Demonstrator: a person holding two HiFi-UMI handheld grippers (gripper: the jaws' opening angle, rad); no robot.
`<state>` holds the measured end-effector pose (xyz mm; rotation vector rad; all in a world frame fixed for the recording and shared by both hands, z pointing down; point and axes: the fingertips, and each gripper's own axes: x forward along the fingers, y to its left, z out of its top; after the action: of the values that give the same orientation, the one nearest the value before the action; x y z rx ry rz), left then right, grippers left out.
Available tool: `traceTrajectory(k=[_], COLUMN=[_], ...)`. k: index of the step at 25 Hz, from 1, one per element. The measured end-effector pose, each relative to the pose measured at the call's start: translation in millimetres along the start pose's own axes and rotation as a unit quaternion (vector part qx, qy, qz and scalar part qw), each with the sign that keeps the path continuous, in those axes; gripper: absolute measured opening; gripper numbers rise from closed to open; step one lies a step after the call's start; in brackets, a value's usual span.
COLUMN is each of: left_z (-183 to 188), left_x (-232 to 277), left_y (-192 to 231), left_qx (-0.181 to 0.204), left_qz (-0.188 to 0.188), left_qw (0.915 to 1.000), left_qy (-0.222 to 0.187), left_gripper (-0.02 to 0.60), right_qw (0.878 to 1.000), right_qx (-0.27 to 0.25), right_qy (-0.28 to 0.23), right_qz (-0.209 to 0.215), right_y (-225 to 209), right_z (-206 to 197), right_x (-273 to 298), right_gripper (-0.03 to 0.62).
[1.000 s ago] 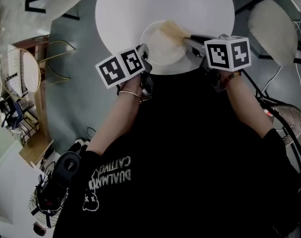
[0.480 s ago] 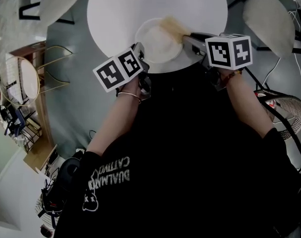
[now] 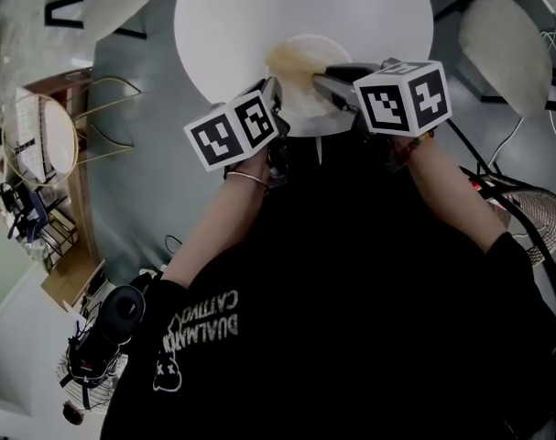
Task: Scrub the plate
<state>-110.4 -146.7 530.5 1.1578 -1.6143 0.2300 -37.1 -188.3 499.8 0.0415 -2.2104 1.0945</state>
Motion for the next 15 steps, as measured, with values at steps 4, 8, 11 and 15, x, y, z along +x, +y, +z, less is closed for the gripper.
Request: traceTrajectory(k=[4,8,11,15], left_z=[-2,-10,-12,-11], left_x=[-3,-1,-2,-6], left_y=[0,0,0,4], left_qx=[0.01,0.017,0.016,0.016], left_qz=[0.001,0.001,-0.002,-0.005], left_qw=[0.9999,0.9999,0.9999,0.9999], left_qy=[-0.005,-0.001,-0.002,-0.003], left_gripper=[0.049,0.049,0.049,0.049], right_qw=[0.999,0.998,0.998,0.998], right_qx=[-0.027,-0.029,-0.027,-0.02], right_qy=[0.033,0.049,0.053,0.053], right_qz=[0.009,0.002,-0.002,-0.007], right_y=[17,10,7,8], right_z=[-14,-24,-27,-30], right_x=[19,24,24,26], right_gripper=[0.083,0.083,0.083,0.083])
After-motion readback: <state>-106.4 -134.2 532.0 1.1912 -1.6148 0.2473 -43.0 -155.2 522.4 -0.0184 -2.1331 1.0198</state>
